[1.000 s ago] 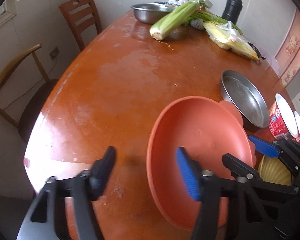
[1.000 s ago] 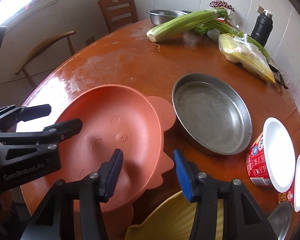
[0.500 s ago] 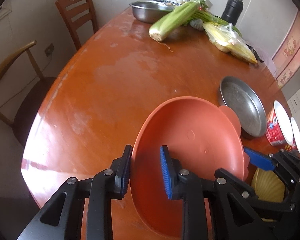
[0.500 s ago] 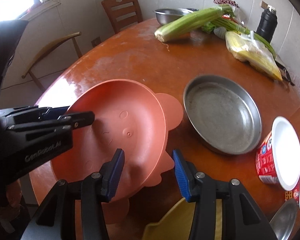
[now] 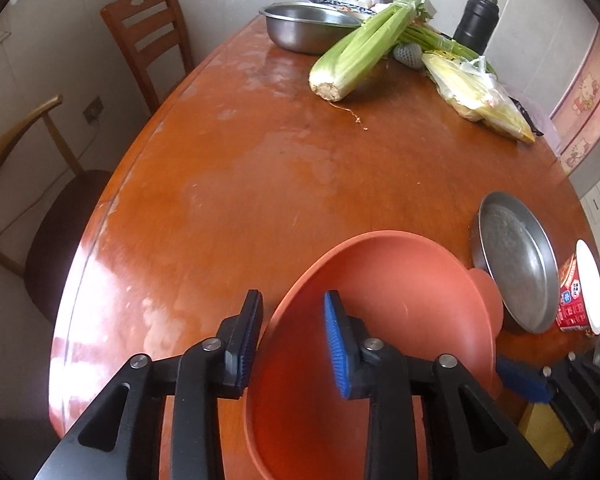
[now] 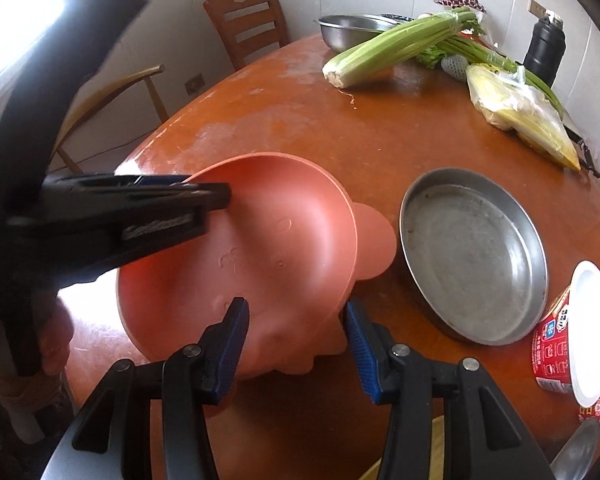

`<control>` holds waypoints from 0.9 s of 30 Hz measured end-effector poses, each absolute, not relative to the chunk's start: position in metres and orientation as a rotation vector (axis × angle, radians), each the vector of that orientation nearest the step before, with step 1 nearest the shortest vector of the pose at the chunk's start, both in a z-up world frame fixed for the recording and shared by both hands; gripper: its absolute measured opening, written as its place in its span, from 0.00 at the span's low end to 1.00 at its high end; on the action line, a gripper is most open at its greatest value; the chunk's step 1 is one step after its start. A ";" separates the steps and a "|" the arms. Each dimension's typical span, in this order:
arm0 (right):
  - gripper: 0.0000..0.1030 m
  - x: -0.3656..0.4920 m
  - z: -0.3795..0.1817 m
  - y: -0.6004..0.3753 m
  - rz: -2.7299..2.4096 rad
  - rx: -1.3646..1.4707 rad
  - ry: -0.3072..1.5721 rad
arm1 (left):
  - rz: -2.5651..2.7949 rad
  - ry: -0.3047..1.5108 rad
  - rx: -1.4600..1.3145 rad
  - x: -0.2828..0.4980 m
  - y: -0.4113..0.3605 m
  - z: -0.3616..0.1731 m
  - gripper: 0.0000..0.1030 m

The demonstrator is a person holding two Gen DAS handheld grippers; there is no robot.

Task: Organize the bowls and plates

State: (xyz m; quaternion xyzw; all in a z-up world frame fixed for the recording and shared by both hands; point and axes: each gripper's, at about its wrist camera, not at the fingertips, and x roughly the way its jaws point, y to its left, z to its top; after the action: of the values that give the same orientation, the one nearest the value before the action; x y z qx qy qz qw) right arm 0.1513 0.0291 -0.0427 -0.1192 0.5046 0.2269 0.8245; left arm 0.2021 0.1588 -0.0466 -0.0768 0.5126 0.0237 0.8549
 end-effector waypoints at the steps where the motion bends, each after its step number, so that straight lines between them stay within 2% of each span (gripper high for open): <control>1: 0.48 0.151 -0.043 0.030 0.482 -0.257 1.073 | 0.049 1.072 -0.158 0.204 0.158 -0.046 0.34; 9: 0.48 0.152 -0.040 0.026 0.496 -0.214 1.088 | 0.004 1.012 -0.181 0.215 0.159 -0.041 0.35; 10: 0.48 0.152 -0.038 0.025 0.492 -0.209 1.084 | 0.003 1.006 -0.183 0.214 0.159 -0.039 0.36; 12: 0.48 0.151 -0.035 0.021 0.484 -0.196 1.077 | 0.020 0.997 -0.179 0.212 0.163 -0.036 0.45; 20: 0.48 0.144 -0.018 -0.002 0.469 -0.156 1.024 | 0.093 0.949 -0.179 0.185 0.168 -0.017 0.48; 27: 0.48 0.131 0.003 -0.035 0.453 -0.112 0.962 | 0.049 0.900 -0.170 0.147 0.142 0.007 0.49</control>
State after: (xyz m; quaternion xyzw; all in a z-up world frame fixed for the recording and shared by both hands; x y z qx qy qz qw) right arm 0.1308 -0.0352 0.0028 -0.0535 0.4583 0.2159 0.8605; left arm 0.1471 0.1418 0.0071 -0.0818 0.4343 0.0239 0.8967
